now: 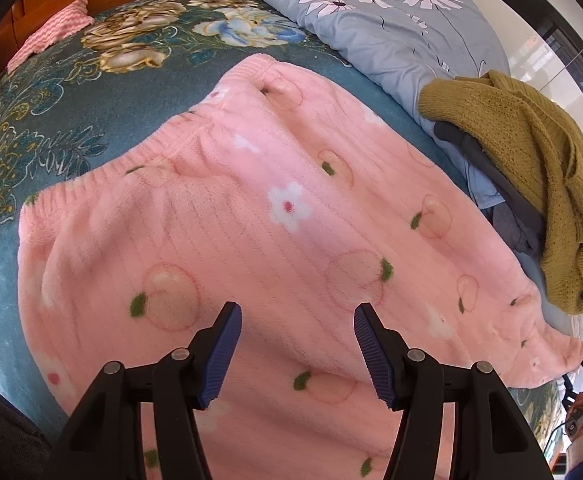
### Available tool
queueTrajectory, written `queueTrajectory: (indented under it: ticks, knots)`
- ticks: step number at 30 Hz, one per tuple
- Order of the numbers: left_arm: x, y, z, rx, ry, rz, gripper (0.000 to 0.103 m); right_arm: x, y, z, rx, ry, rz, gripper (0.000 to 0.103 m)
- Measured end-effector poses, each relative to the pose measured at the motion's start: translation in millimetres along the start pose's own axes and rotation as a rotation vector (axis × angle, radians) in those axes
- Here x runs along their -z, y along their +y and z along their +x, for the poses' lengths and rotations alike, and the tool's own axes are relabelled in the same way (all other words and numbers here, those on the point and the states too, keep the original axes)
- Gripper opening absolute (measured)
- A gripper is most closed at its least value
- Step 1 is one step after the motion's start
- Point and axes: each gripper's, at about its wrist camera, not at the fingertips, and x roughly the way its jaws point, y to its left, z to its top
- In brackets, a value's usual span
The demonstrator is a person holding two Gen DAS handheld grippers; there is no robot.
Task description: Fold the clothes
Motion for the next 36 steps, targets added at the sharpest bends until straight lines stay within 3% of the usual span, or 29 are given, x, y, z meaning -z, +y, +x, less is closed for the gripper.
queueTrajectory:
  ticks: [2,3,4,6,9,20,25,26,28,36]
  knots:
    - [-0.6,-1.6,0.7,-0.001,0.003,0.007,0.063,-0.6,8.8,0.7,-0.013,0.014,-0.006,0.053]
    - [-1.0,-2.1,0.9,0.001,0.005,0.008,0.063,0.4,15.5,0.5,-0.004,0.023,-0.019,0.045]
    - [-1.4,-2.3,1.0,0.003,0.006,0.009,0.063,1.3,21.7,-1.1,0.003,0.03,-0.038,0.025]
    - [-2.0,-1.5,0.8,0.01,0.007,0.004,0.063,4.6,34.5,-7.7,0.024,0.033,-0.087,0.007]
    - [-3.0,1.0,0.1,0.023,0.007,-0.008,0.063,5.8,45.9,-22.5,0.027,0.022,-0.149,0.0]
    - [-4.0,2.8,-1.7,0.045,0.018,-0.021,0.063,5.5,74.3,-78.0,0.003,-0.023,-0.348,0.0]
    - [-3.1,3.6,0.1,0.026,0.021,-0.027,0.063,-2.5,24.7,-39.5,0.041,0.058,-0.219,0.004]
    - [-2.8,2.9,0.1,0.02,0.02,-0.024,0.063,-4.4,19.6,-33.1,0.031,0.063,-0.196,0.008]
    - [-2.4,0.8,1.0,0.009,0.018,-0.019,0.063,-7.5,16.3,-22.9,0.009,0.052,-0.169,0.05]
    - [-1.2,-8.8,4.7,-0.036,0.022,0.023,0.063,-7.7,55.9,15.3,0.07,0.038,-0.301,0.051]
